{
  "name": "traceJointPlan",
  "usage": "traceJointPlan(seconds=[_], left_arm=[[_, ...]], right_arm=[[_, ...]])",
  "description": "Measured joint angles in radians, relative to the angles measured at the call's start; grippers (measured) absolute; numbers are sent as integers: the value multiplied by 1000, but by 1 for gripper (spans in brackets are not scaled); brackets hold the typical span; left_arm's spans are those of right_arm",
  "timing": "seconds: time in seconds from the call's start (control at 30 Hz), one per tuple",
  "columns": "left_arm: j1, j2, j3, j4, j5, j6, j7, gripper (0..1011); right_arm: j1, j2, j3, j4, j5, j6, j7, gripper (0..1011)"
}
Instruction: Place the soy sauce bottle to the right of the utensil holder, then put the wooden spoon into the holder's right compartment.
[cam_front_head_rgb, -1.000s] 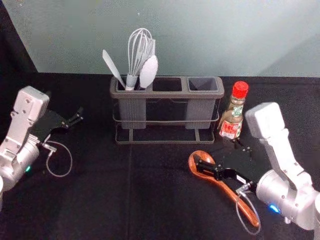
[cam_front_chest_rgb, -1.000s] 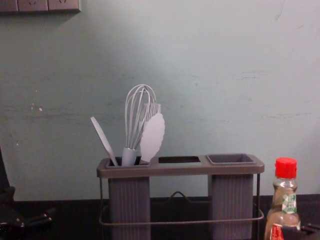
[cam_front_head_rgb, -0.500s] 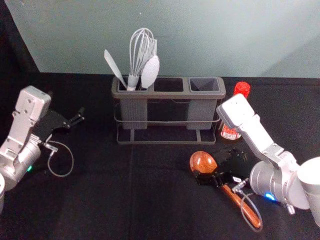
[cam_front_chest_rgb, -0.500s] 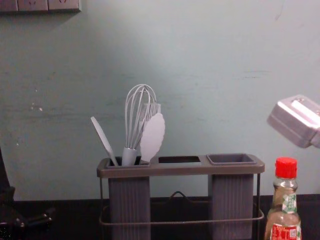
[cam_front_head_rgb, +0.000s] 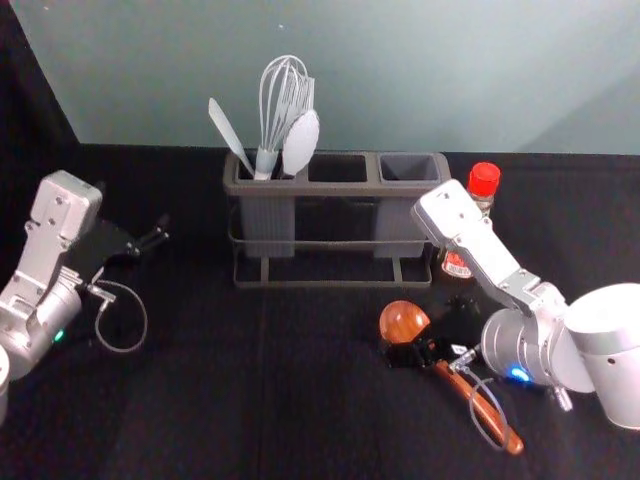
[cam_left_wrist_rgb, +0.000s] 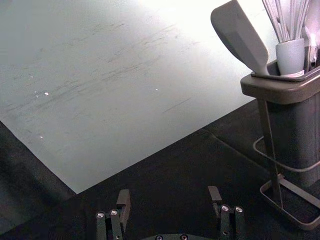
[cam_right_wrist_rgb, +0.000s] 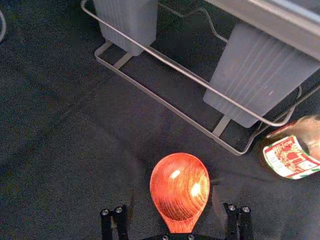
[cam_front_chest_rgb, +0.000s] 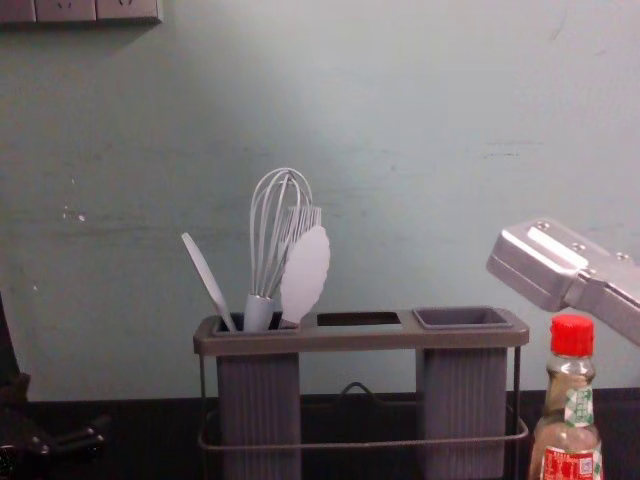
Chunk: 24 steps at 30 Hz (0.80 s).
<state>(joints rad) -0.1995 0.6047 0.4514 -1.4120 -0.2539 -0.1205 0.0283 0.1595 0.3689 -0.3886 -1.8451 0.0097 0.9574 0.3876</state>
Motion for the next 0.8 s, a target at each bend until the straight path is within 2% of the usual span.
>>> traceJointPlan(seconds=[0.23, 0.8], left_arm=[[0, 0, 0, 0, 0, 0, 0, 1011], [0, 0, 0, 0, 0, 0, 0, 1011]], right_arm=[[12, -39, 19, 37, -4, 29, 5, 1003], [39, -82, 27, 99, -32, 53, 30, 1003]])
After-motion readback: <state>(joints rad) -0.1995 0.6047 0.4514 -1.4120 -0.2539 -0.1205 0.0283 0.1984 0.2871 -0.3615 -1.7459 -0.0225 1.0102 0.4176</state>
